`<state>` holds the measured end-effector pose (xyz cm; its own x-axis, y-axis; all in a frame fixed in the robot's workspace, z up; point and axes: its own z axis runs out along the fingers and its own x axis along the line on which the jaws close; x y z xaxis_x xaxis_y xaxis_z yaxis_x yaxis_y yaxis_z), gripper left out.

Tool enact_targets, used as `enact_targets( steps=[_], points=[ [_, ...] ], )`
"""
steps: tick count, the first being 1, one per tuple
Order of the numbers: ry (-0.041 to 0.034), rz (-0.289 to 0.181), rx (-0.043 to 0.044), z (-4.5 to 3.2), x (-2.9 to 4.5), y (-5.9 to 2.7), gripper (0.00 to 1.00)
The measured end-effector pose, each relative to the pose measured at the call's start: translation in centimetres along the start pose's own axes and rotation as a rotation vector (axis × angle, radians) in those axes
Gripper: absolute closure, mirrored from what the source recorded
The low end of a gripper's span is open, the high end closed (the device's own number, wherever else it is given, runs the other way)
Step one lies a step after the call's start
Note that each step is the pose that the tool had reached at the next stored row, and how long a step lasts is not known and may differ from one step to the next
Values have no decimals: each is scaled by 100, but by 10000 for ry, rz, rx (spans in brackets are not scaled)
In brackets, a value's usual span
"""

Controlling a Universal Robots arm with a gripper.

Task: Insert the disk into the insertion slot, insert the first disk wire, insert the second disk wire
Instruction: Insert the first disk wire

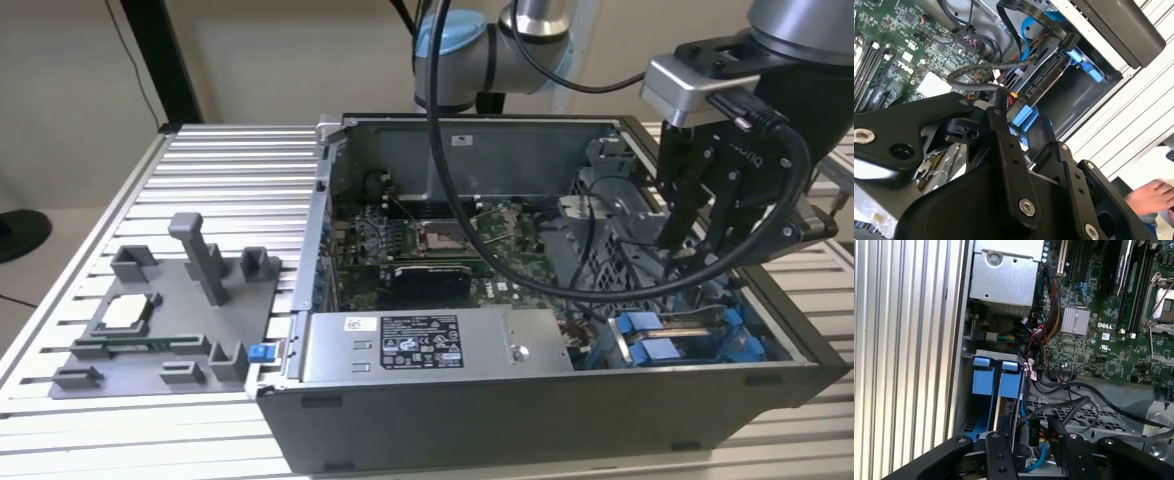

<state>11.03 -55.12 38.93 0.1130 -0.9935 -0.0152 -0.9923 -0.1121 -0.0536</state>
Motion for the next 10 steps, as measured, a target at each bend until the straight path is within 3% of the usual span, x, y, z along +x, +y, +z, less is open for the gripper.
enact_targets(
  steps=[10],
  points=[
    [0, 39, 1, 3, -4, 0, 0]
  ],
)
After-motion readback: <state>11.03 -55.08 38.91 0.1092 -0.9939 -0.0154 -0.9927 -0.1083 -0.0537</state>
